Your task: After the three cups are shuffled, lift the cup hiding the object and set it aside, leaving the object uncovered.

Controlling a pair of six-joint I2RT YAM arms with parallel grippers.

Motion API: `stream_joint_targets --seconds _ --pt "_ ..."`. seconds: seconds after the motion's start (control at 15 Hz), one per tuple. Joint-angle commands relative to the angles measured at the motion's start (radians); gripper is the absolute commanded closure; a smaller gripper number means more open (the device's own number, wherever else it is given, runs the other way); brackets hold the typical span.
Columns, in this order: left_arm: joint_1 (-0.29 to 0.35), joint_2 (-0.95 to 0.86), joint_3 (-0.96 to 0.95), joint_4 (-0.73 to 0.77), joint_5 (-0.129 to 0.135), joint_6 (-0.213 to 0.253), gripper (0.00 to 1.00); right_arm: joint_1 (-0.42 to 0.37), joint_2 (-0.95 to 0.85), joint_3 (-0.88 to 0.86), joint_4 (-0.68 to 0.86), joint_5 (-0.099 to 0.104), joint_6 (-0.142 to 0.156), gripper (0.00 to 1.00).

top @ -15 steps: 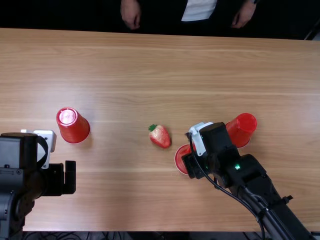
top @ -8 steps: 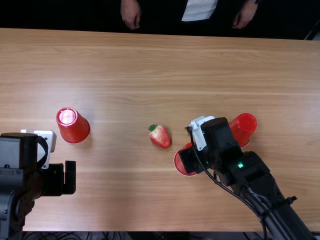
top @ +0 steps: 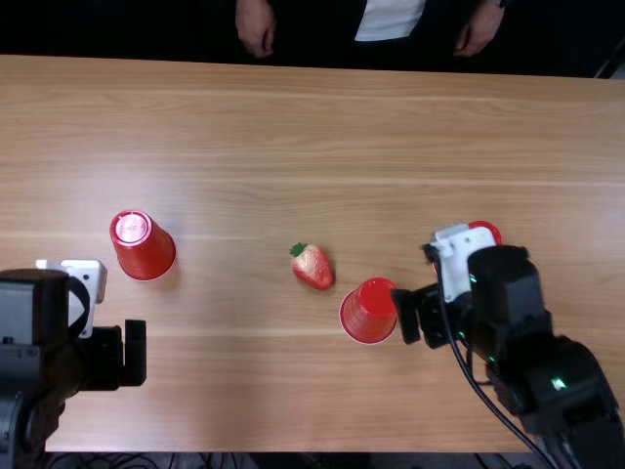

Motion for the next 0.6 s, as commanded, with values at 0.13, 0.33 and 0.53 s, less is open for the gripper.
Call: stream_joint_targets --seconds 0.13,0.33,0.53 --pt "-0.008 -0.038 -0.052 -0.002 0.0 0.003 0.0 -0.095 -0.141 0.017 -0.099 0.024 0.001 0.0" --pt "-0.01 -0.066 -0.061 -0.004 0.0 0.003 0.0 -0.115 -0.232 -0.012 -0.222 0.026 -0.001 0.0" --pt "-0.01 -0.069 -0.061 -0.004 0.002 0.003 0.0 -0.118 -0.315 -0.059 -0.288 0.028 0.004 0.0"
